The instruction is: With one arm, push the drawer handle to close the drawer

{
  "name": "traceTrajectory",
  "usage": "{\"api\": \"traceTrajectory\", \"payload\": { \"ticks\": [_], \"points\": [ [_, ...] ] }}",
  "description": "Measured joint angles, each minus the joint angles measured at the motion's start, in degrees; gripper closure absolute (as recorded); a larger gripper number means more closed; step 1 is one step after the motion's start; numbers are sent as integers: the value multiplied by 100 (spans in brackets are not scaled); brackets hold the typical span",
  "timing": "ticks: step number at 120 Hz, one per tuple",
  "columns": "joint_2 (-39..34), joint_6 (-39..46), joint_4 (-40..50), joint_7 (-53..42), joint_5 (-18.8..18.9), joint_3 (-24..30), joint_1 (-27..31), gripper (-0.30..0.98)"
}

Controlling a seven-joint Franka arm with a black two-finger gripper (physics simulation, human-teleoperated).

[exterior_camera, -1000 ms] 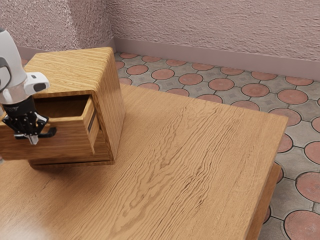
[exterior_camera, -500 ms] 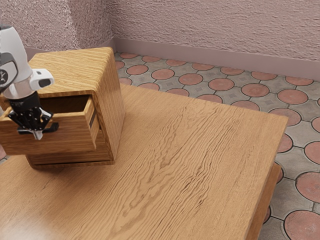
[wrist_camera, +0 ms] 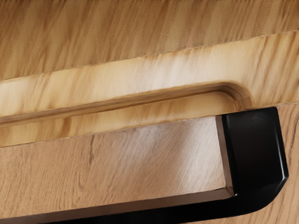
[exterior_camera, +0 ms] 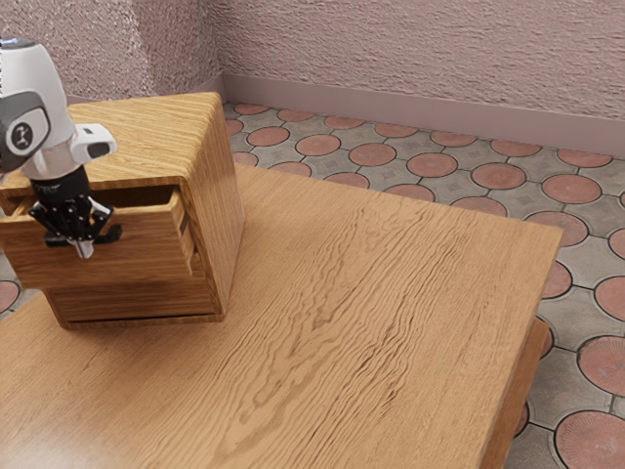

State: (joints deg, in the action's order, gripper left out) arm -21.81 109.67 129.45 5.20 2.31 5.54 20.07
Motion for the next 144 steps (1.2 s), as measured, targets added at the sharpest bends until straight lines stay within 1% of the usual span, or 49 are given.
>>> {"api": "traceTrajectory", "payload": {
  "ticks": [97,144],
  "points": [
    [883,126,-859,-40,91,0,119,79],
    [1096,242,-1022,-50,162,2,145,78]
  ]
}}
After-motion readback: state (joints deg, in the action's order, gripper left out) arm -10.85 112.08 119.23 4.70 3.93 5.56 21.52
